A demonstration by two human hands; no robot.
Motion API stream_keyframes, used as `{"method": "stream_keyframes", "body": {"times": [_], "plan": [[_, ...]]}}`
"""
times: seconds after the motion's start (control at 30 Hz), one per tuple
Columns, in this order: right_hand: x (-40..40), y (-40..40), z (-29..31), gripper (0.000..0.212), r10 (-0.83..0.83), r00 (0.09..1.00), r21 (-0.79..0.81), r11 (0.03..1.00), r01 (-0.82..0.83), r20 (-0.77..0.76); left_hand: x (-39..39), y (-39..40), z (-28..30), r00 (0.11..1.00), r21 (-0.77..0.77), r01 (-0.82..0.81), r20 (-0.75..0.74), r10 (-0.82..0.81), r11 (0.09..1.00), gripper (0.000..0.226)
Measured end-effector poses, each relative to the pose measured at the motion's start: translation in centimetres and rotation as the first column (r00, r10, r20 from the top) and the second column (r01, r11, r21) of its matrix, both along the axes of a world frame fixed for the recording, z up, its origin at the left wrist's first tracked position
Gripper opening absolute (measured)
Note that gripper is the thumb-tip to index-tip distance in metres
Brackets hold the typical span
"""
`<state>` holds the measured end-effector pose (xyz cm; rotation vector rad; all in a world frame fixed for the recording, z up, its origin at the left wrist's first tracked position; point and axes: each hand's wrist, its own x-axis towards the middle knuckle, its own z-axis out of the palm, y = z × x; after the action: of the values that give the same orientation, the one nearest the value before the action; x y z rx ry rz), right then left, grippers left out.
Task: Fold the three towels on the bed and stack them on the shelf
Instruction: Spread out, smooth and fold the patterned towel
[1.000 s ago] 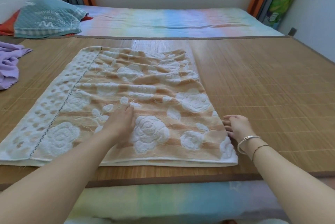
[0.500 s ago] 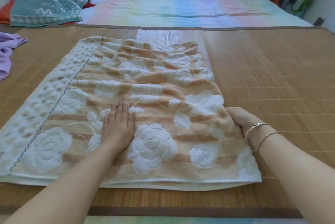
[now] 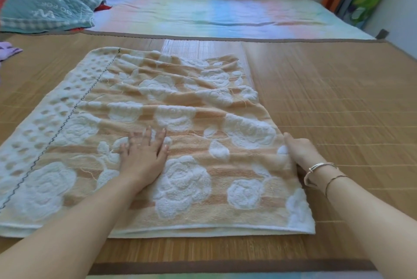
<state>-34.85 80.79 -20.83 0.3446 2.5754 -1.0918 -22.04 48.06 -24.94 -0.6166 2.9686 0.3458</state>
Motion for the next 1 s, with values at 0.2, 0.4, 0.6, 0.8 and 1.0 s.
{"method": "stream_keyframes", "body": {"times": [0.2, 0.4, 0.6, 0.8, 1.0], "plan": [[2.7, 0.6, -1.5, 0.026, 0.243, 0.943, 0.430, 0.894, -0.126, -0.228, 0.1, 5.1, 0.2, 0.984, -0.001, 0.168, 0.057, -0.168, 0.986, 0.077], [5.9, 0.3, -0.9, 0.046, 0.612, 0.689, 0.734, 0.657, -0.170, -0.388, 2.3, 4.4, 1.6, 0.944, 0.067, 0.324, 0.043, -0.327, 0.944, 0.087], [12.5, -2.3, 0.5, 0.057, 0.841, 0.507, 0.518, 0.525, -0.675, -0.192, 8.9, 3.6, 3.9, 0.835, 0.089, 0.542, 0.052, -0.547, 0.836, 0.093], [15.7, -3.0, 0.9, 0.093, 0.880, 0.469, 0.538, 0.360, -0.762, 0.077, 10.6, 3.8, 4.8, 0.825, -0.035, 0.562, 0.102, -0.556, 0.826, 0.067], [15.9, -3.8, 1.5, 0.056, 0.835, 0.549, 0.673, 0.423, -0.607, -0.029, 9.9, 5.9, 6.0, 0.916, -0.154, 0.400, 0.032, -0.400, 0.903, 0.042]]}}
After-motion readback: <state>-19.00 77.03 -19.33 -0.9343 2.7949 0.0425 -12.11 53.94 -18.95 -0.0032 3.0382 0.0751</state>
